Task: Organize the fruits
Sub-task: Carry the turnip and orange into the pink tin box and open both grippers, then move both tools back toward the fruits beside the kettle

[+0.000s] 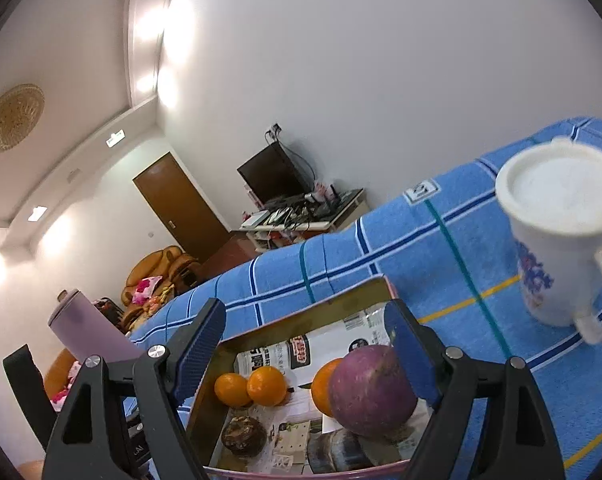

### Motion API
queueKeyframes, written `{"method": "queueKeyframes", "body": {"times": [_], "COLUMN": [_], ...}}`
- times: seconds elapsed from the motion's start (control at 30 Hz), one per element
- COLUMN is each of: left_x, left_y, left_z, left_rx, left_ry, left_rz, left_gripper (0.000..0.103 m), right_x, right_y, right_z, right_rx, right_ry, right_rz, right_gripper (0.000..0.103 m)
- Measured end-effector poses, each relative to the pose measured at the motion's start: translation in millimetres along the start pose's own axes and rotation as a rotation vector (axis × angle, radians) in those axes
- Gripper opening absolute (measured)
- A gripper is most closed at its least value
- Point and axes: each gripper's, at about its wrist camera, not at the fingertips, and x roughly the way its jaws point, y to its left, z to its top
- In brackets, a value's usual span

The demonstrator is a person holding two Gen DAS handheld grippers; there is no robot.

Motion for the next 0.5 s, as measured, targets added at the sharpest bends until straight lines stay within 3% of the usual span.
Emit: {"method": "queueKeyframes", "body": {"times": [0.2,0.5], "left_x": [-7,-13], "left_y": [2,19], "left_z": [-1,-6], "left_rx": [0.006,0.012], "left_ry": [-0.042,-0.098], "left_rz": [0.020,0.101], "left_gripper": [0.102,0.102], "right_x": [-16,-15], "right_y": [11,43], "right_z": [1,-14], "right_rx": [-0.039,-0.206], "right_ry": [-0.078,-0.126], "right_rz": [-0.019,-0.132], "right_gripper": [0.083,0.083]}}
